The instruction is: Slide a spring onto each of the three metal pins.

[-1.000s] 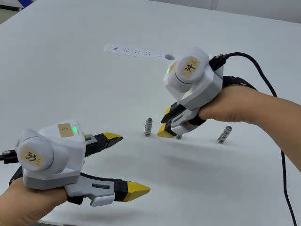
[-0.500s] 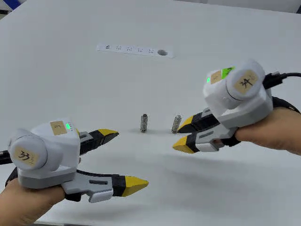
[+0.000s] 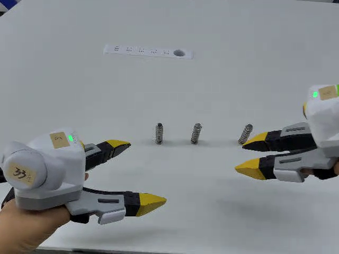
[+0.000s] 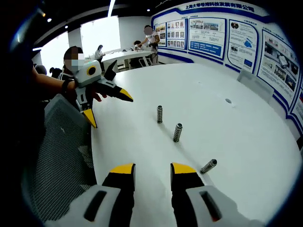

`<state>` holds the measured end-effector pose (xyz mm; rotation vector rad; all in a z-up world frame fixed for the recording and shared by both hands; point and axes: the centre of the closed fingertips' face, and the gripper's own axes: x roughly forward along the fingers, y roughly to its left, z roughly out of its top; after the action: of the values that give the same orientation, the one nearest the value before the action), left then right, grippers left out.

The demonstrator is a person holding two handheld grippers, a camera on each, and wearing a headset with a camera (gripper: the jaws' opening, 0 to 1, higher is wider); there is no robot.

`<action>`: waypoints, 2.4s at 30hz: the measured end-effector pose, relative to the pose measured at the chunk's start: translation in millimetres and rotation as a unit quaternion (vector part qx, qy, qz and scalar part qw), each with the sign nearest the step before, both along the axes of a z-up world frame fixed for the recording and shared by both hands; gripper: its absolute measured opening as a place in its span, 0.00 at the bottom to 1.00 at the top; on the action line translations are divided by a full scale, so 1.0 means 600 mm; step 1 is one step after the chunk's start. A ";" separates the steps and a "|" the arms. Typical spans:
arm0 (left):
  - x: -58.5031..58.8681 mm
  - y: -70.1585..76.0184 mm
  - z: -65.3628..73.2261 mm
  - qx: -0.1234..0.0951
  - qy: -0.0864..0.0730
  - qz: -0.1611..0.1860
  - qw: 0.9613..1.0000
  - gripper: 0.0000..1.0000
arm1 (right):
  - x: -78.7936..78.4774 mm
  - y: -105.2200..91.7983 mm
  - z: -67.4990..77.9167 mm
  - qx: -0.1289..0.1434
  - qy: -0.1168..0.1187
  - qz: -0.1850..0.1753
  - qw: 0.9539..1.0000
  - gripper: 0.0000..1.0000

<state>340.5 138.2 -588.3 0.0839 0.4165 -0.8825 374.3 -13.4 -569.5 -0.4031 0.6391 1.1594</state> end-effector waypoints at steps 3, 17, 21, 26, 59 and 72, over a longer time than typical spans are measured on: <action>-0.001 -0.001 -0.001 0.002 0.000 0.000 1.000 0.82 | -0.002 -0.015 0.011 0.025 -0.014 -0.003 1.000 0.33; -0.001 -0.007 0.003 -0.003 0.002 0.003 1.000 0.83 | 0.007 -0.082 0.014 0.065 -0.047 -0.033 0.996 0.51; -0.001 -0.004 0.001 -0.003 0.004 0.008 1.000 0.84 | 0.017 -0.097 0.015 0.070 -0.055 -0.048 0.995 0.55; 0.001 0.001 0.001 -0.004 0.006 0.015 1.000 0.85 | 0.023 -0.108 0.018 0.084 -0.056 -0.062 0.993 0.59; 0.012 0.010 -0.009 -0.006 0.009 0.026 1.000 0.88 | 0.029 -0.117 0.007 0.098 -0.056 -0.089 0.990 0.69; 0.014 0.010 -0.009 -0.005 0.010 0.025 1.000 0.88 | 0.024 -0.128 0.003 0.092 -0.054 -0.103 0.989 0.68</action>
<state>348.8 144.1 -593.5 0.0557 0.4314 -0.8376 388.7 -90.4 -568.0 -0.2350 0.4623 0.9828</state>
